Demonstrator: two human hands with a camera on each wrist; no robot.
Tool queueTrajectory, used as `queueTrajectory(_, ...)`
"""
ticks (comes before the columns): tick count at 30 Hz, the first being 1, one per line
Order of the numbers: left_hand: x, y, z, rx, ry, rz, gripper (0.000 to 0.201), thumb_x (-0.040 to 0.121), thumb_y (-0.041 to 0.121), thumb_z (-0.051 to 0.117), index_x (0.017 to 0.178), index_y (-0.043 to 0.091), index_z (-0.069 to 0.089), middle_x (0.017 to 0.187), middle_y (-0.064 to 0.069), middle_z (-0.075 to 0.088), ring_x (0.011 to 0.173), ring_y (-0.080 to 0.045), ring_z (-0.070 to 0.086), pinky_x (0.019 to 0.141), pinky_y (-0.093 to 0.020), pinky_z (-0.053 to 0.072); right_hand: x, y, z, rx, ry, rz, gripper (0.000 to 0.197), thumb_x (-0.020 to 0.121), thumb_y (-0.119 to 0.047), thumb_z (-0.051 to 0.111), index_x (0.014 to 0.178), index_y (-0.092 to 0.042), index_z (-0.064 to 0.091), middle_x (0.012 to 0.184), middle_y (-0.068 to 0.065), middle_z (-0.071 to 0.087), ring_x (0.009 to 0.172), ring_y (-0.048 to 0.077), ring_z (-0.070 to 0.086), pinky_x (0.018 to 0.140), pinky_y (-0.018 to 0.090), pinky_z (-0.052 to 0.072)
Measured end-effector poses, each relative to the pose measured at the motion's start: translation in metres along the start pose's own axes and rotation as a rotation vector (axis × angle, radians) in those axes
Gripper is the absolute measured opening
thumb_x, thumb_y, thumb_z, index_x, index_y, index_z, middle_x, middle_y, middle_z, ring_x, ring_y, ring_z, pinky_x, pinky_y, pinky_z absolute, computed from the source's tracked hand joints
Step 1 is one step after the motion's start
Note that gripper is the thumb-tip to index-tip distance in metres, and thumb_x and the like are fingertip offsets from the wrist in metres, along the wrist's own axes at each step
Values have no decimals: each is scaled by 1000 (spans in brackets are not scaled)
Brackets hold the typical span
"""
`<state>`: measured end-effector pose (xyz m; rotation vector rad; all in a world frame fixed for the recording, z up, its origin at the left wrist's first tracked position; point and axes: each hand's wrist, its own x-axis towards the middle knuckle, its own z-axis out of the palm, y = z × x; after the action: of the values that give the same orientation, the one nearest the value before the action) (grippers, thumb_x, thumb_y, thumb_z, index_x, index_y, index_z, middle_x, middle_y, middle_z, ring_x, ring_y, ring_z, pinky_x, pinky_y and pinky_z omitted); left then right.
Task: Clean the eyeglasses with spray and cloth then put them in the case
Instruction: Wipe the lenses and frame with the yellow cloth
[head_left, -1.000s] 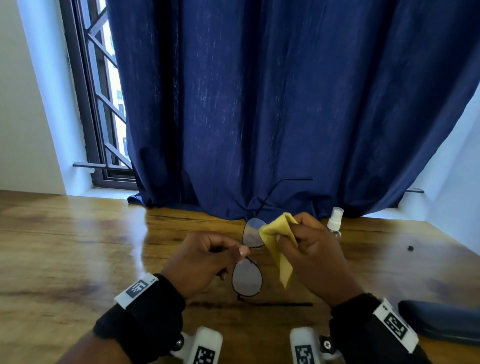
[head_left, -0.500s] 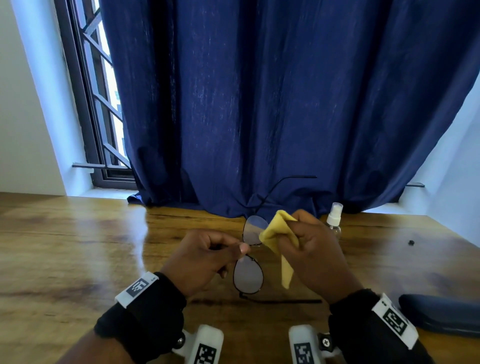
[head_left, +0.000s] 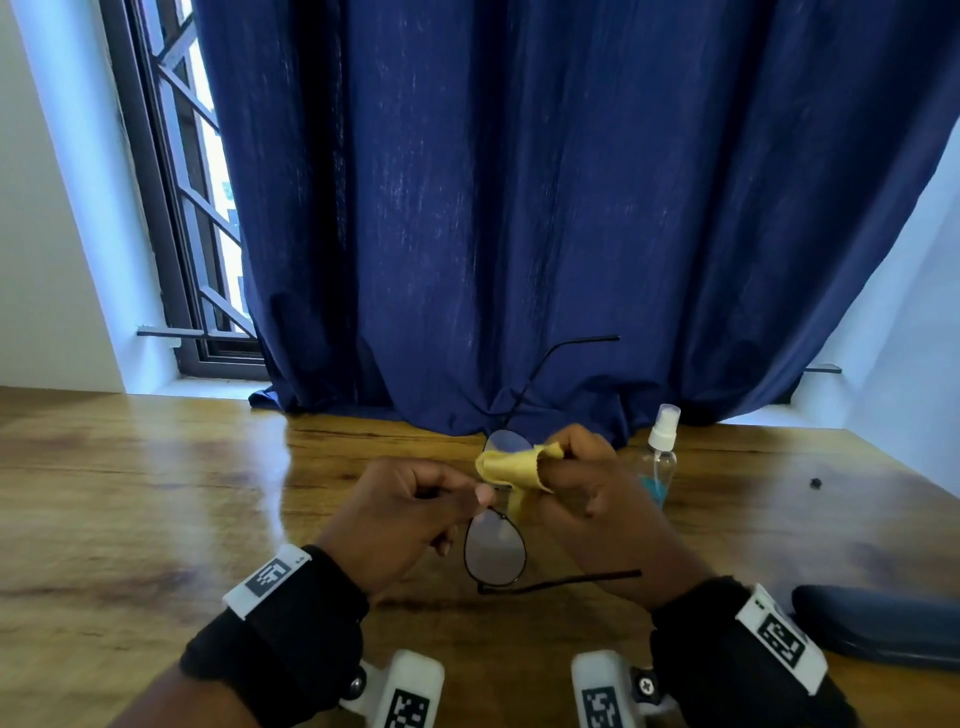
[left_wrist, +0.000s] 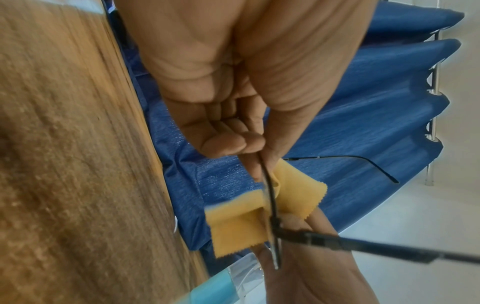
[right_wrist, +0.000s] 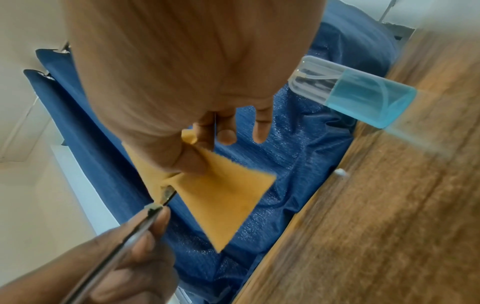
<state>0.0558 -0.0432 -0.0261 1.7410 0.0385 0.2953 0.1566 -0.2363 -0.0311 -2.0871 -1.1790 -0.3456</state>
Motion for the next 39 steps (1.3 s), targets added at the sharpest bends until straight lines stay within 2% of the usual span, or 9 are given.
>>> queueTrajectory(4, 0, 0, 0, -2, 3, -5, 19, 83, 28, 75, 87, 10, 81, 70, 3, 73, 54, -6, 53, 53, -20, 49, 0, 5, -5, 53, 100, 59, 23, 88, -15, 60, 83, -37, 68, 94, -16, 50, 89, 5, 52, 72, 16, 40)
queueTrajectory(11, 2, 0, -2, -27, 12, -1, 15, 84, 25, 75, 85, 12, 81, 66, 2, 69, 54, -7, 53, 53, -20, 49, -1, -2, -1, 54, -64, 67, 22, 80, -40, 49, 76, -62, 54, 91, -16, 45, 86, 3, 51, 70, 12, 37)
queueTrajectory(20, 1, 3, -4, -26, 27, 25, 22, 82, 26, 77, 82, 4, 79, 65, -3, 67, 54, -11, 53, 53, -22, 50, -1, 3, -7, 18, -4, 89, 12, 85, -11, 63, 82, -19, 55, 82, -7, 50, 75, 7, 49, 65, 23, 39)
queueTrajectory(23, 0, 4, -2, -34, 30, 31, 31, 75, 34, 77, 85, 5, 80, 69, -12, 65, 54, -14, 53, 53, -24, 50, 0, 5, -8, -3, -37, 28, 12, 87, -19, 61, 97, -24, 59, 96, -8, 55, 90, 6, 55, 75, 28, 48)
queueTrajectory(27, 0, 4, -3, -47, 23, 15, 30, 76, 34, 77, 85, 5, 79, 73, -12, 66, 55, -14, 53, 54, -25, 51, -1, 7, -9, -93, -148, 26, 24, 89, -28, 62, 96, -45, 46, 102, -24, 43, 94, -5, 50, 74, 12, 37)
queueTrajectory(30, 1, 2, -3, -59, 26, -3, 24, 79, 30, 77, 84, 6, 79, 71, -13, 64, 55, -15, 52, 53, -25, 50, -2, 14, -6, -153, -163, -6, 17, 86, -36, 63, 102, -37, 57, 108, -24, 38, 92, -1, 50, 75, 14, 37)
queueTrajectory(35, 2, -2, -4, -34, 39, -57, 14, 85, 23, 75, 82, 10, 81, 61, -6, 63, 52, -14, 51, 54, -28, 50, -1, 7, -10, 79, 81, 24, 9, 93, -21, 66, 90, -14, 70, 99, -7, 57, 84, 11, 60, 69, 27, 51)
queueTrajectory(37, 2, -3, -4, -43, 40, -86, 15, 86, 22, 75, 83, 8, 81, 62, -7, 62, 52, -13, 51, 55, -28, 50, -1, 2, -15, 270, 230, 172, 18, 98, -12, 58, 83, -11, 68, 91, 9, 63, 87, 28, 63, 78, 42, 53)
queueTrajectory(39, 2, -3, -5, -60, 35, -104, 18, 85, 22, 76, 83, 5, 80, 67, -12, 60, 52, -13, 51, 55, -27, 51, 0, 0, -15, 465, 249, 403, 28, 103, -26, 51, 84, -16, 68, 91, 10, 70, 94, 33, 66, 88, 47, 54)
